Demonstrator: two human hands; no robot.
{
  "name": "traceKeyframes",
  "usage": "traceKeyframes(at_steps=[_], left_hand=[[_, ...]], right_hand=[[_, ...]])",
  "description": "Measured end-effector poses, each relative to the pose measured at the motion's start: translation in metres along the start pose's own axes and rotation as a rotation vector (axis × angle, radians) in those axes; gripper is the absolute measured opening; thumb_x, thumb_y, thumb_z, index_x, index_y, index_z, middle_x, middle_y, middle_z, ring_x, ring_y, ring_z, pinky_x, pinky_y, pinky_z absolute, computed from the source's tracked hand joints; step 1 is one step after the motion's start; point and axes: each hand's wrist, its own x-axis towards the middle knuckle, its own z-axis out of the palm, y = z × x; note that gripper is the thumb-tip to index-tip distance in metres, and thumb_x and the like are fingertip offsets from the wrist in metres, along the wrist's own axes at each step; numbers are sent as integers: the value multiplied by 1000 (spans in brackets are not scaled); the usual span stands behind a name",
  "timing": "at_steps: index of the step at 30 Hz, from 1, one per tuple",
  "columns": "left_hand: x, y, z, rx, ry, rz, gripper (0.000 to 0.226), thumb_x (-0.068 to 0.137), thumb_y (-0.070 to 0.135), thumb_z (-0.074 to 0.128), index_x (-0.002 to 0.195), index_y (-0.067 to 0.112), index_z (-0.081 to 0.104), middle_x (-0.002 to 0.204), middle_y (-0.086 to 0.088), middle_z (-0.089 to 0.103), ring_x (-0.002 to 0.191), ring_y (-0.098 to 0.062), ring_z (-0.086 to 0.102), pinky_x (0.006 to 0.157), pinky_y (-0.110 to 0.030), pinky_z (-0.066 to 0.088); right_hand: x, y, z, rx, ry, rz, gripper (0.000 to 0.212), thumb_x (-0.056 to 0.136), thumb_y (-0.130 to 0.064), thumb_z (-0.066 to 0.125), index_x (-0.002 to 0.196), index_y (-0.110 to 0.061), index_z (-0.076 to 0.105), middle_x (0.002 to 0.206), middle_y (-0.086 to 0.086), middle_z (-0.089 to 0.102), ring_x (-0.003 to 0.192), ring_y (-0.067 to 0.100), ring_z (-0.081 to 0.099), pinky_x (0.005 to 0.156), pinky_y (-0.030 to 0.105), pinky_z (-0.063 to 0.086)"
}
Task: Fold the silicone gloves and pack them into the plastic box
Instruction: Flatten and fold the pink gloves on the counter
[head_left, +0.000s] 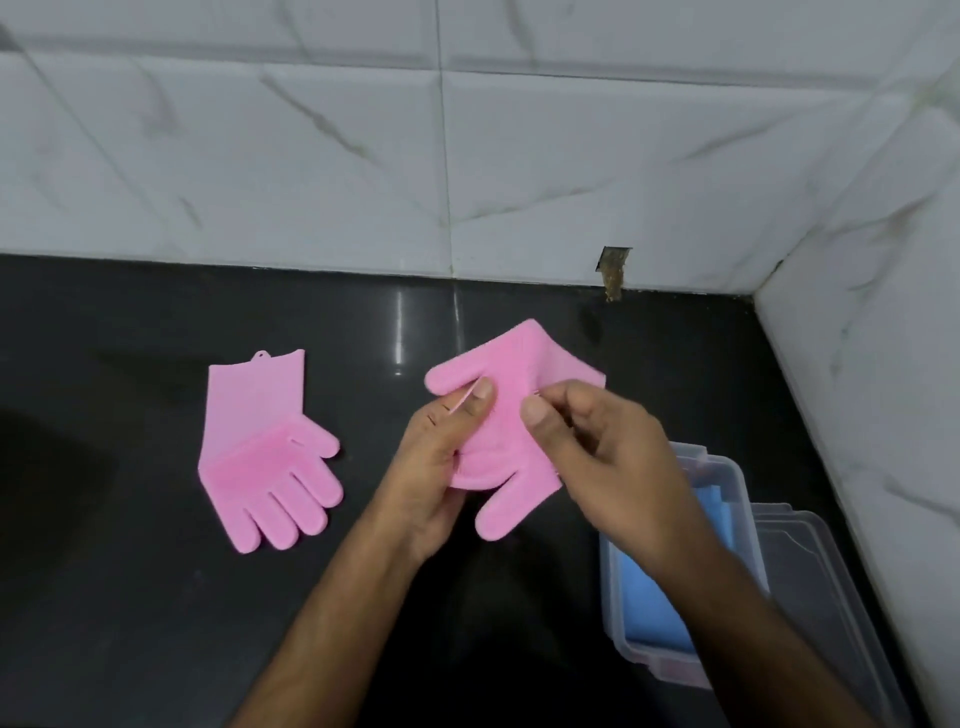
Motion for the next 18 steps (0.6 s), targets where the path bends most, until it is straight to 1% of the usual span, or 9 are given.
traceKeyframes(at_steps=[2, 4, 6, 8, 9, 11, 14, 16, 18], left_hand=[[-15, 17, -10, 28, -45, -19, 34, 92, 23, 74, 117, 0, 72, 115, -26, 70, 111, -45, 66, 95, -54, 58], [-30, 35, -18, 68, -113, -81, 22, 86, 18, 74, 105, 8, 75, 99, -17, 70, 92, -31, 70, 73, -40, 61], [-41, 49, -22, 131, -223, -167, 19, 90, 11, 69, 108, 7, 73, 97, -16, 70, 88, -27, 71, 72, -38, 59], [-50, 61, -25, 301, -317, -207, 21, 95, 7, 64, 114, 3, 71, 99, -15, 72, 88, -26, 72, 75, -38, 59], [-53, 67, -26, 401, -356, -216, 22, 96, 7, 63, 116, 1, 71, 100, -15, 72, 89, -26, 72, 76, -38, 58], [-57, 78, -29, 578, -427, -230, 25, 100, 11, 64, 119, -5, 69, 104, -18, 71, 93, -30, 71, 83, -42, 57], [-63, 92, -38, 757, -542, -233, 31, 103, 19, 64, 122, -4, 70, 116, -33, 71, 107, -54, 68, 96, -70, 48], [-64, 99, -45, 789, -578, -205, 30, 103, 18, 65, 123, -4, 70, 120, -38, 68, 109, -52, 67, 98, -69, 46], [-62, 100, -49, 789, -528, -121, 26, 101, 17, 68, 118, -2, 72, 111, -46, 64, 99, -46, 63, 89, -62, 48]], right_hand=[[-17, 0, 4, -48, 9, -46, 45, 94, -70, 44, 78, -34, 65, 71, -15, 66, 68, 6, 63, 62, 32, 51], [-24, 2, 7, -156, 109, -89, 43, 89, -73, 49, 82, -32, 62, 80, -15, 62, 75, 5, 61, 63, 25, 48], [-23, 0, 11, -196, 88, -75, 49, 75, -74, 59, 105, -35, 59, 105, -19, 56, 89, -1, 56, 72, 16, 44], [-21, -2, 15, -204, -102, -76, 81, 66, -74, 62, 134, -33, 48, 133, -15, 47, 112, -2, 51, 91, 21, 46], [-20, -3, 18, -217, -205, -94, 89, 65, -75, 62, 141, -32, 45, 138, -14, 45, 120, 0, 49, 98, 24, 45], [-22, -7, 25, -195, -369, -101, 82, 65, -77, 62, 135, -36, 49, 129, -21, 55, 118, 1, 55, 95, 25, 52], [-30, -6, 36, -148, -476, -64, 67, 65, -81, 63, 120, -43, 58, 110, -22, 67, 102, 0, 66, 83, 29, 60], [-35, -3, 41, -126, -487, -70, 60, 64, -84, 64, 109, -44, 66, 102, -17, 73, 92, 3, 69, 79, 33, 61], [-40, -1, 46, -39, -488, -39, 59, 65, -83, 67, 104, -37, 71, 97, -13, 76, 87, 9, 73, 76, 39, 62]])
